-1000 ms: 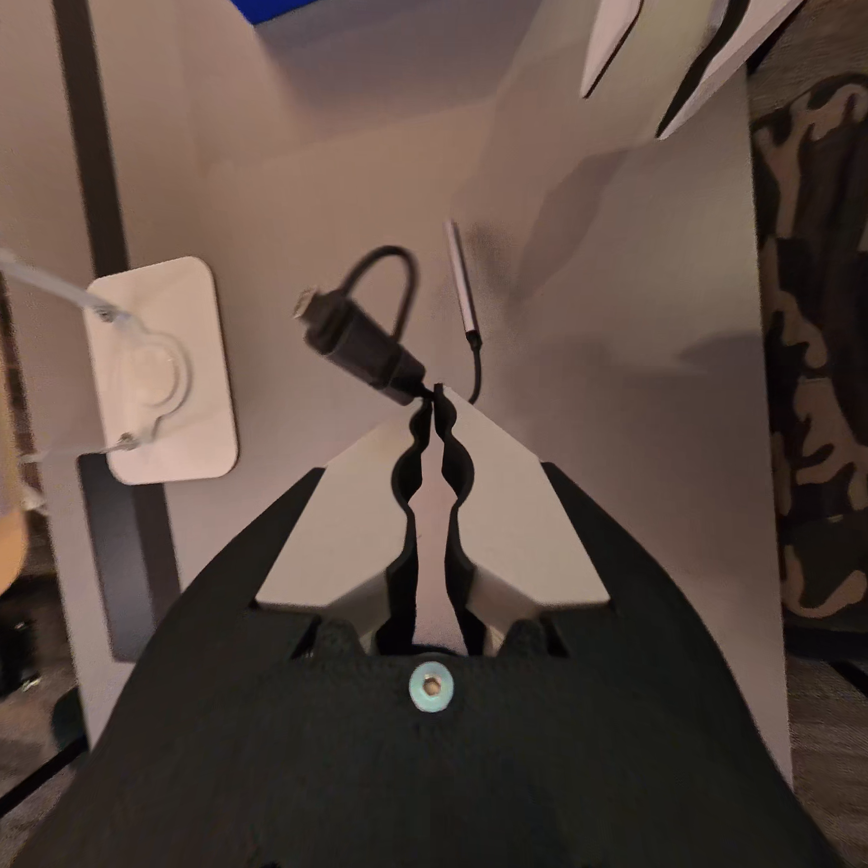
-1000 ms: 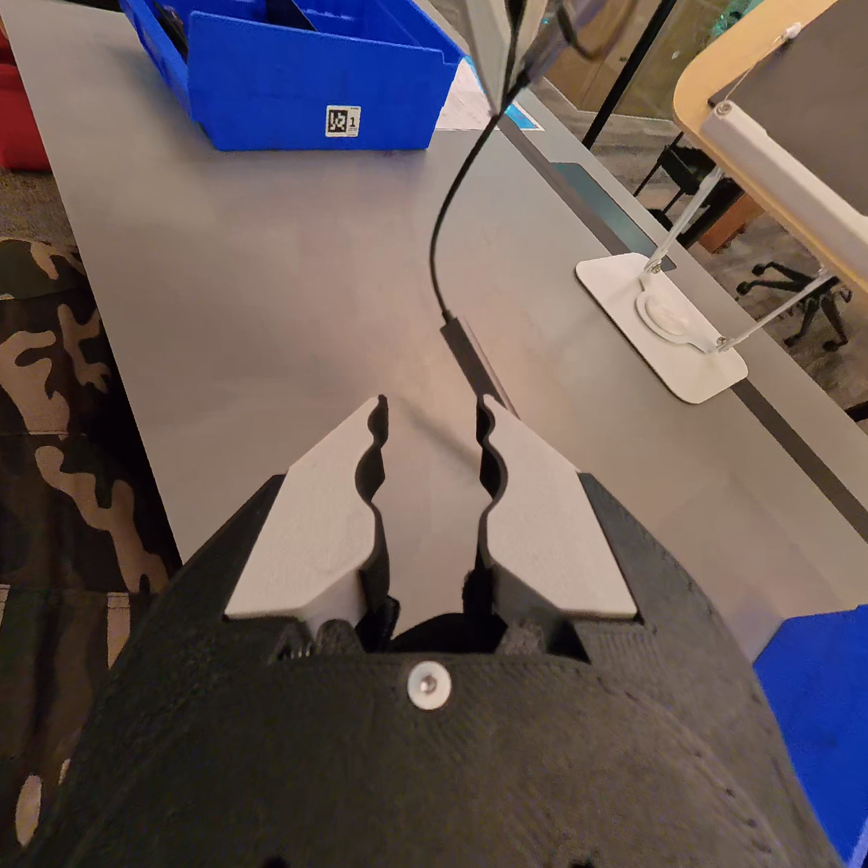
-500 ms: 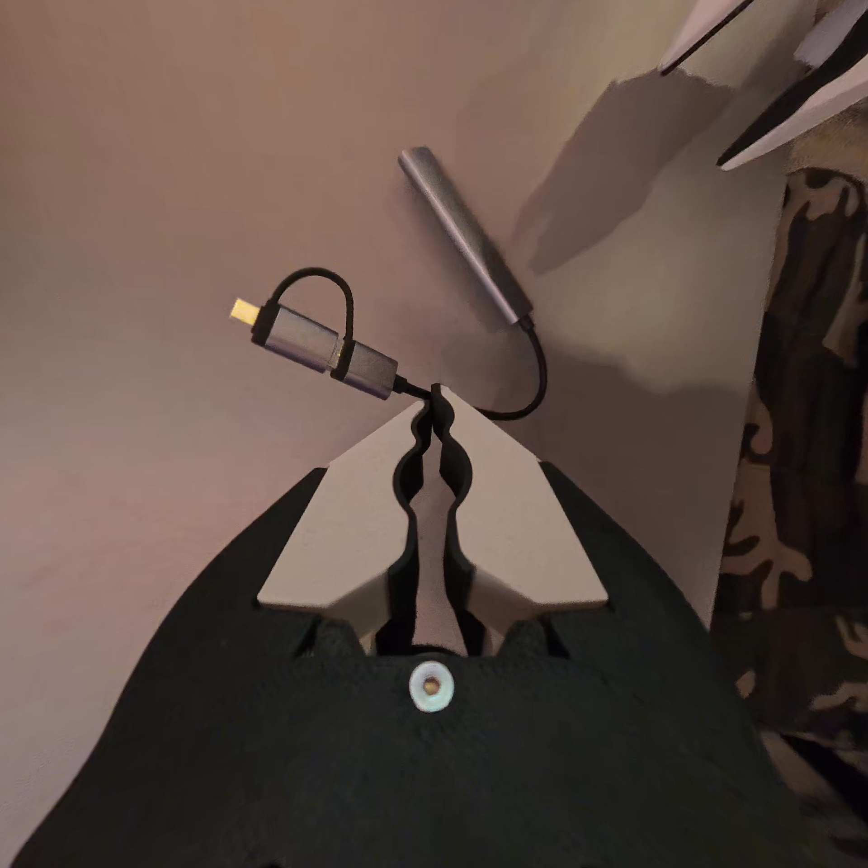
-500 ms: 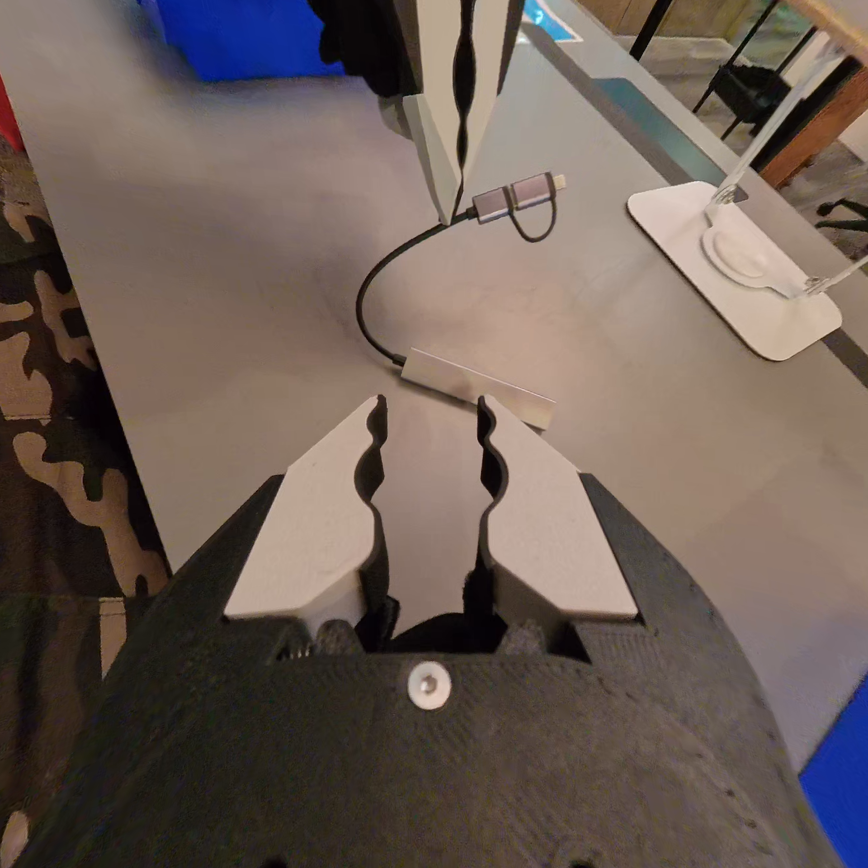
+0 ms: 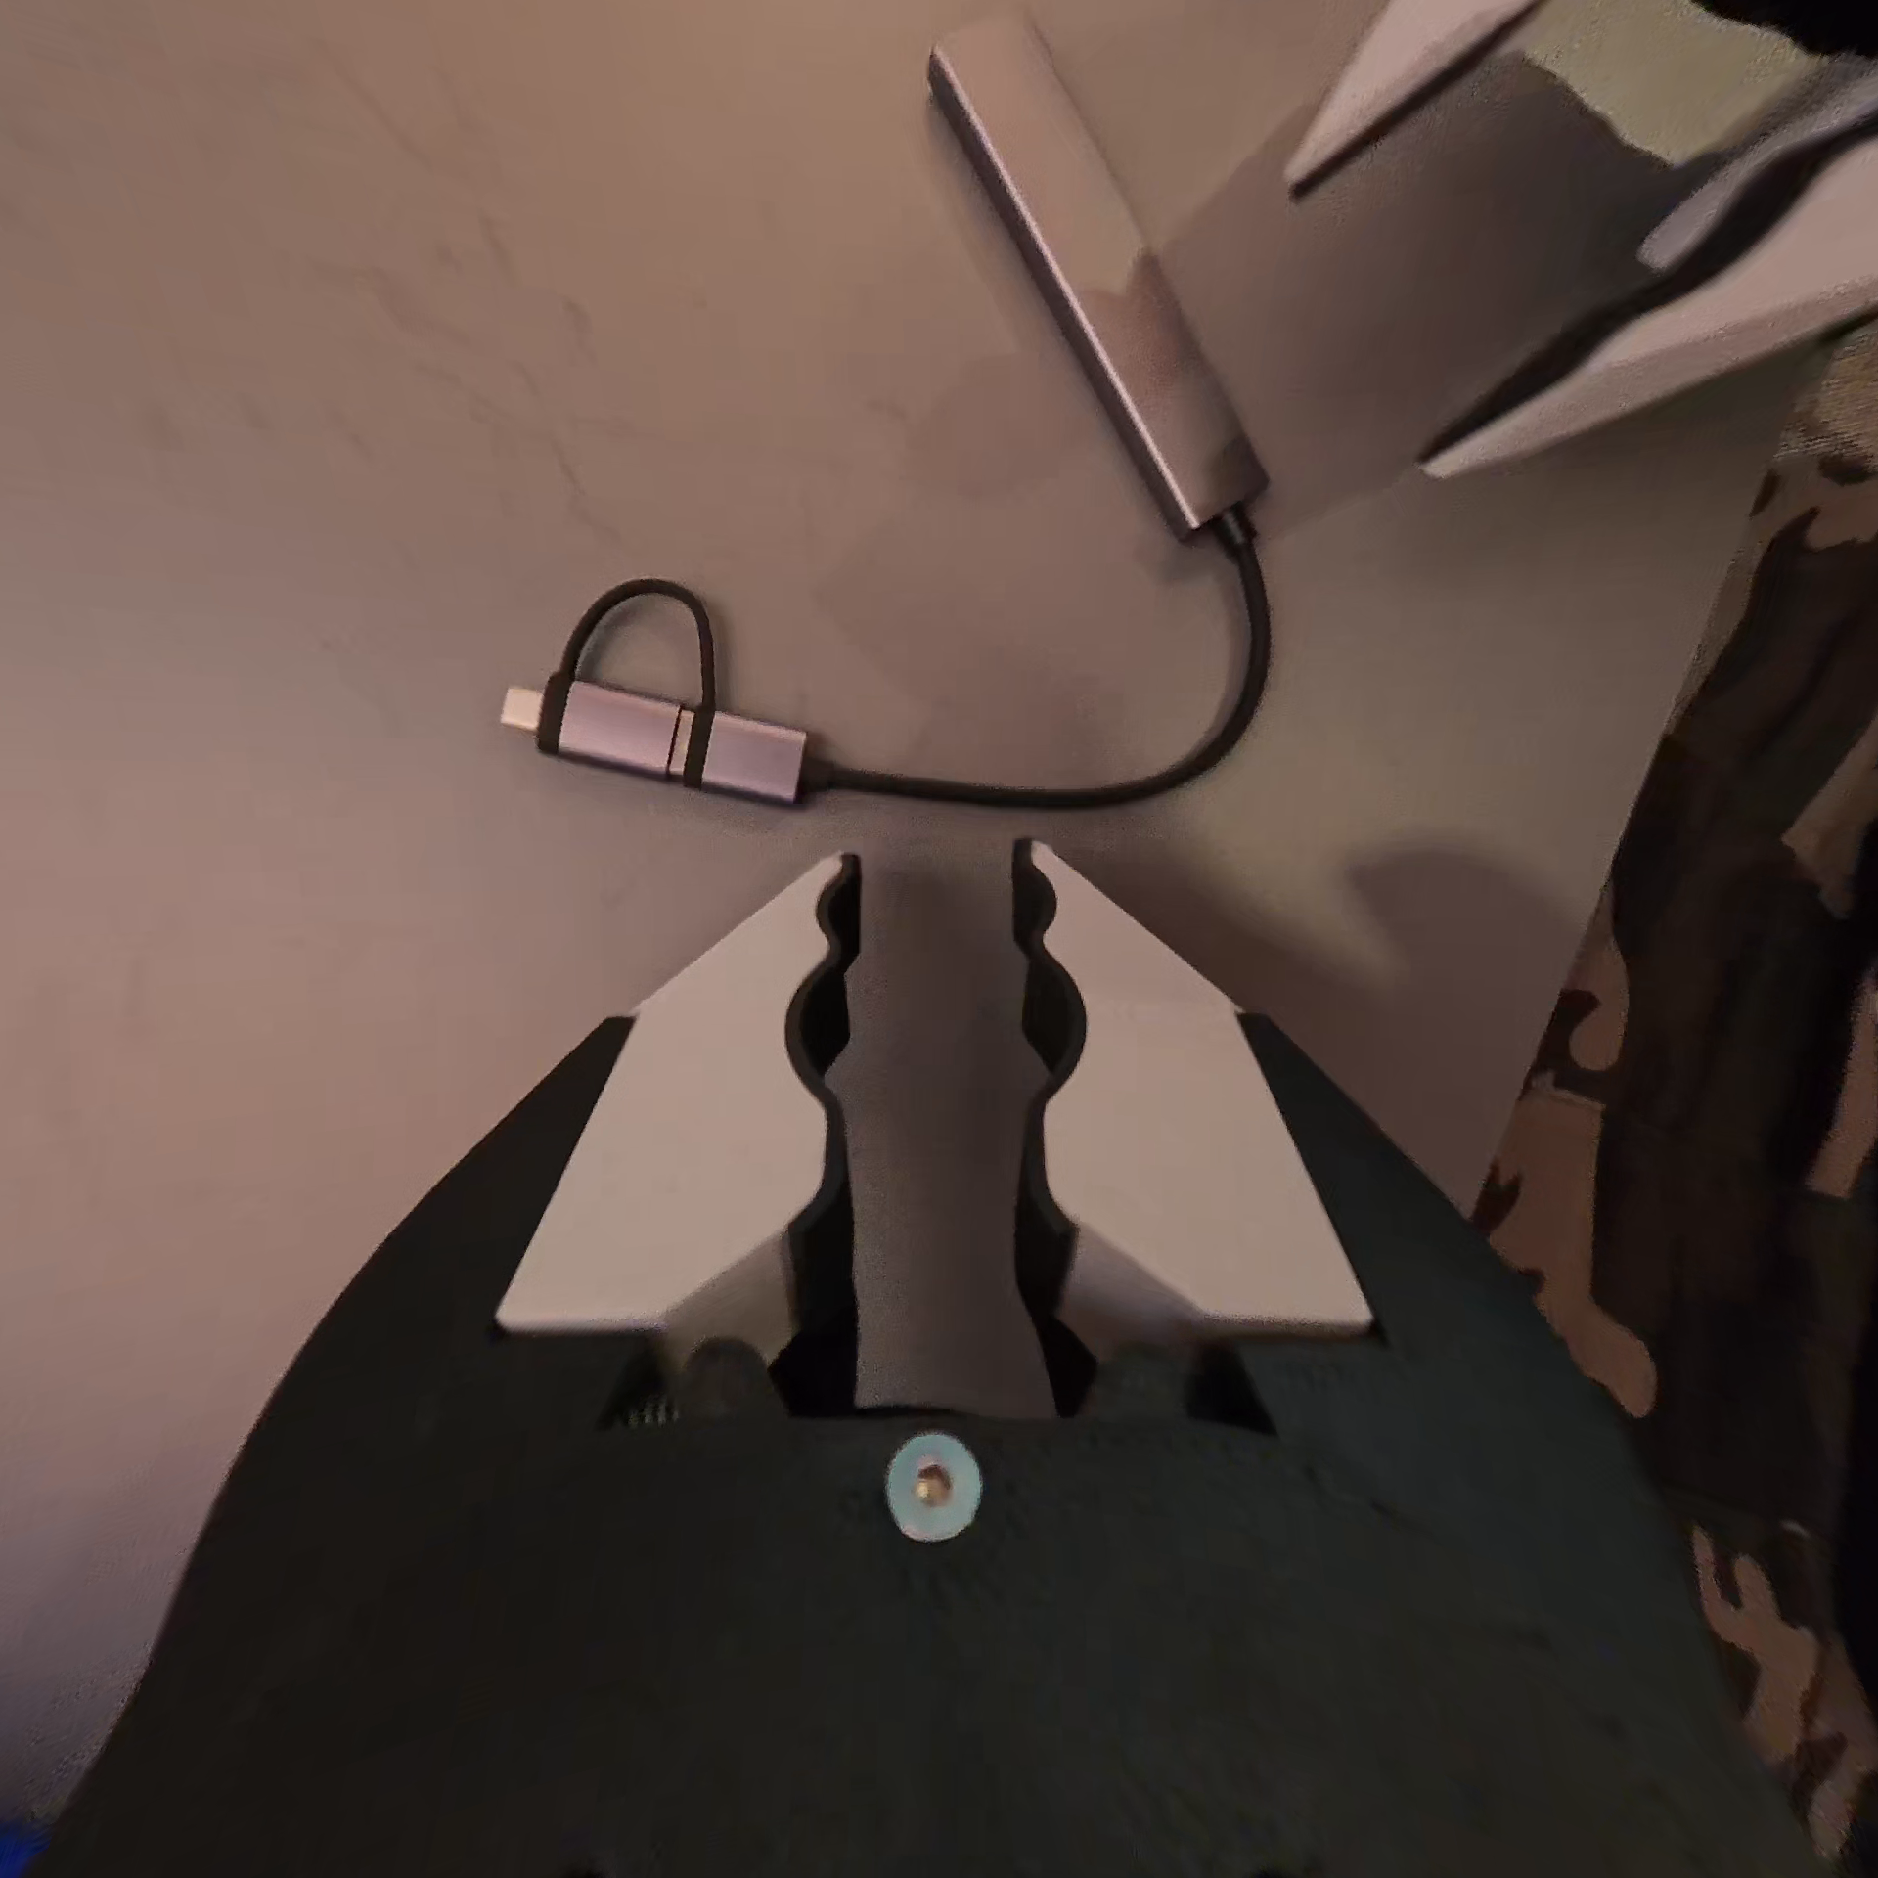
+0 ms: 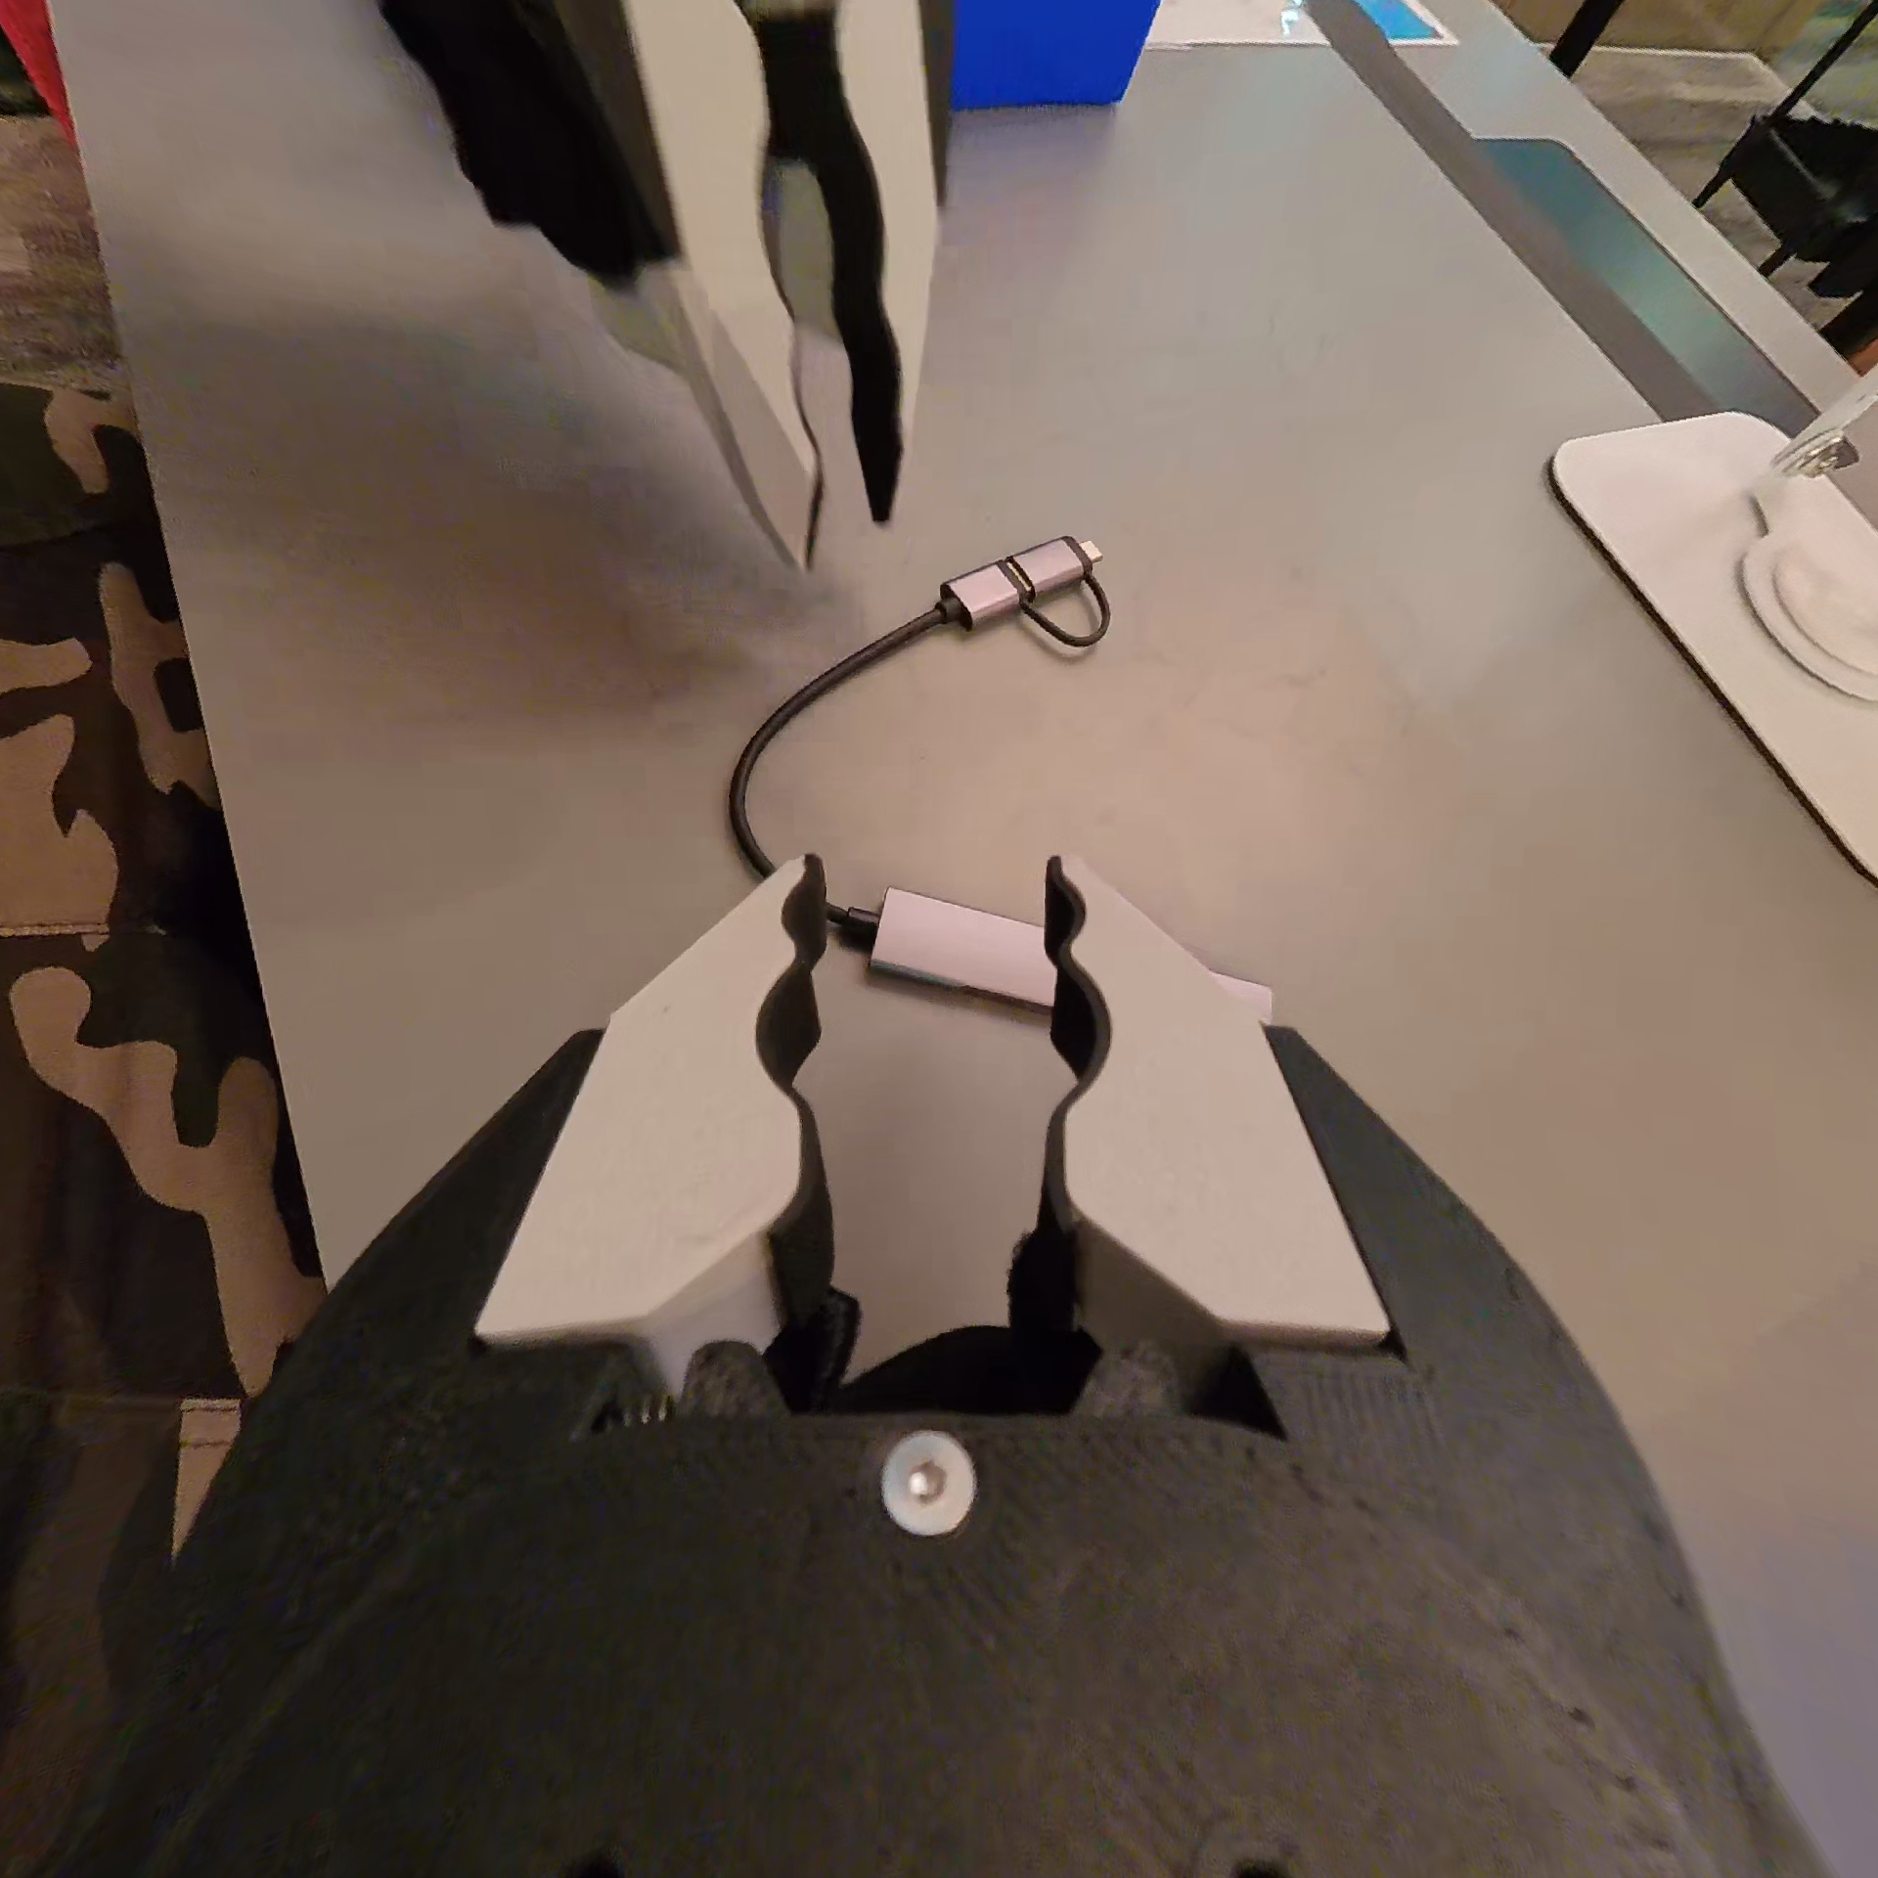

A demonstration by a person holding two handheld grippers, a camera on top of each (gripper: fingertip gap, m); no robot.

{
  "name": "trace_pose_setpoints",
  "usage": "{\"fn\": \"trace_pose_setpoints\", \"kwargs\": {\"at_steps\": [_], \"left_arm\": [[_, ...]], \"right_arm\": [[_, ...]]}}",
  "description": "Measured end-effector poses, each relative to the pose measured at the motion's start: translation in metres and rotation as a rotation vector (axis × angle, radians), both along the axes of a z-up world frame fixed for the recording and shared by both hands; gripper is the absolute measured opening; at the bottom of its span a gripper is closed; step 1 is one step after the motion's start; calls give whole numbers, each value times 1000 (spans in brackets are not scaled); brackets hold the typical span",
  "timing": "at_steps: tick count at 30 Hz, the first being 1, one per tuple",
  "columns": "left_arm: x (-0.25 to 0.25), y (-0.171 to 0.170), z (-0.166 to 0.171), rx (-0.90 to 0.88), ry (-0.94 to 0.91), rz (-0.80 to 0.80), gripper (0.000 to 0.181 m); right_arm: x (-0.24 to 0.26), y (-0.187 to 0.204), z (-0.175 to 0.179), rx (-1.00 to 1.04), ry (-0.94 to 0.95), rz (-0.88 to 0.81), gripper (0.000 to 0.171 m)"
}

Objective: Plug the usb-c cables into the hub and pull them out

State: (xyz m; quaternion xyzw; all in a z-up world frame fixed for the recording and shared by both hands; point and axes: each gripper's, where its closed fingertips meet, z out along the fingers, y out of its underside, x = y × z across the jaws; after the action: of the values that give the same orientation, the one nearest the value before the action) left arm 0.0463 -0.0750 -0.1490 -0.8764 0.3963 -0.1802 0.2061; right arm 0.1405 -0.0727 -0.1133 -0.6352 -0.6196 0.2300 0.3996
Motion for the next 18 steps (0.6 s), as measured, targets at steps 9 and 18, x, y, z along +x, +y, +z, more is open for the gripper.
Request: {"fn": "trace_pose_setpoints", "kwargs": {"at_steps": [9,18], "left_arm": [[-166,-31,118,285,291,163,22],[-323,-70,35,-89,519,118,28]], "right_arm": [[5,3,-13,-66,23,-19,40],[-3,-1,-19,-79,13,-7,40]]}}
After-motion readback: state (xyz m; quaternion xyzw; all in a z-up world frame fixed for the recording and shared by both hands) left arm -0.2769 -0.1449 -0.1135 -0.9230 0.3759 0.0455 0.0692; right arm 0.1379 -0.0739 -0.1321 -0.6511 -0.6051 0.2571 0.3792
